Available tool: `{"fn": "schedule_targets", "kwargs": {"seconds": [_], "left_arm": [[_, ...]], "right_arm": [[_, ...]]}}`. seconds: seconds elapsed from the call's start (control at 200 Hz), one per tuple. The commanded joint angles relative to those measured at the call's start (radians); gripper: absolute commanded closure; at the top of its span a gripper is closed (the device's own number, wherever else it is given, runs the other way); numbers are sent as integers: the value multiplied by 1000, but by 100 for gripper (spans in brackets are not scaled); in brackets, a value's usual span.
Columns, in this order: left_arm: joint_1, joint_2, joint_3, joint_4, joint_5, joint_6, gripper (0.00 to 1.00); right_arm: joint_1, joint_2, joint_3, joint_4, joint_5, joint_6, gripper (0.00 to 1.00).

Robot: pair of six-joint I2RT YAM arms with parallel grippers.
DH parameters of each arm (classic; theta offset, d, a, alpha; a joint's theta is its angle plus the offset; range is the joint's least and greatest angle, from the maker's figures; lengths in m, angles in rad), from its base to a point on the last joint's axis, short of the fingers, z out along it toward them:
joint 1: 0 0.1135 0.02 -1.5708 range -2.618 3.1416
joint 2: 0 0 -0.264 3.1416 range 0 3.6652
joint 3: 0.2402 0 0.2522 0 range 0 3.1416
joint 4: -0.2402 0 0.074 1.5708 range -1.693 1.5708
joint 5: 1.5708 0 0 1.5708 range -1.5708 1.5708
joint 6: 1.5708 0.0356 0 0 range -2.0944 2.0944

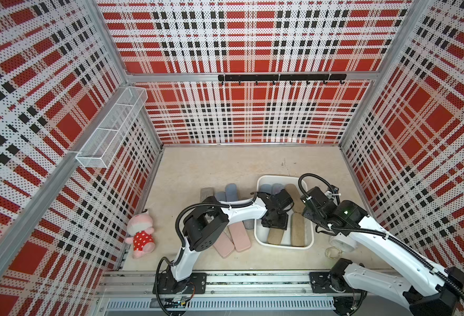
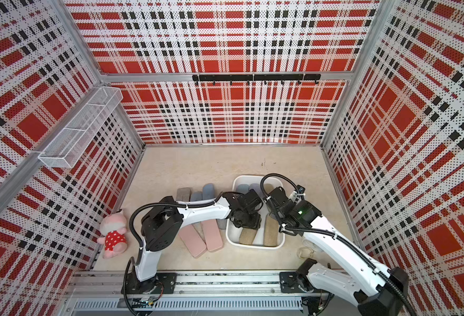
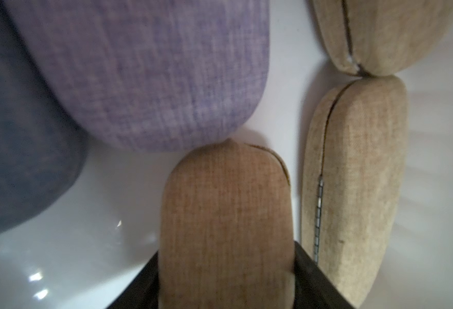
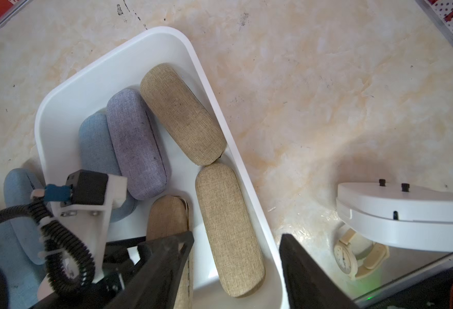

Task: Put the glasses cases into the storage boxes
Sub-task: Place the glasses case in the storage box.

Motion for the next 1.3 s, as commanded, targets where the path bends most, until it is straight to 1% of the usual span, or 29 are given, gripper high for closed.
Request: {"fn": "schedule_targets", "kwargs": {"seconds": [0.0,0.16,0.215,0.396,0.707,0.857,1.042,1.293], "left_arm": [[1,32,46,-24,61,-4,35],[-5,46,47,-23,73,-10,22],[-5,39,38,-19,78,-7,20],[-4,-28,-29,-8,78,-5,20],[-15,-87,-138,25,148,10,19],[-24,-87,-132,34,174,10,17],[-47,-77,-80,38,216,23,17],[-53,-47,-46,47,217,48,16]], "right_arm": [[-5,-30,-18,0,2,27,36],[-5,-30,-16,-5,3,24,35],[-5,-28,-10,-7,4,21,35],[-4,-22,6,-9,6,12,34],[-5,-19,7,-7,2,9,33],[-5,-18,16,-9,0,5,32],[-4,-8,31,-17,3,0,32],[-3,2,47,-16,-8,-17,32]]}}
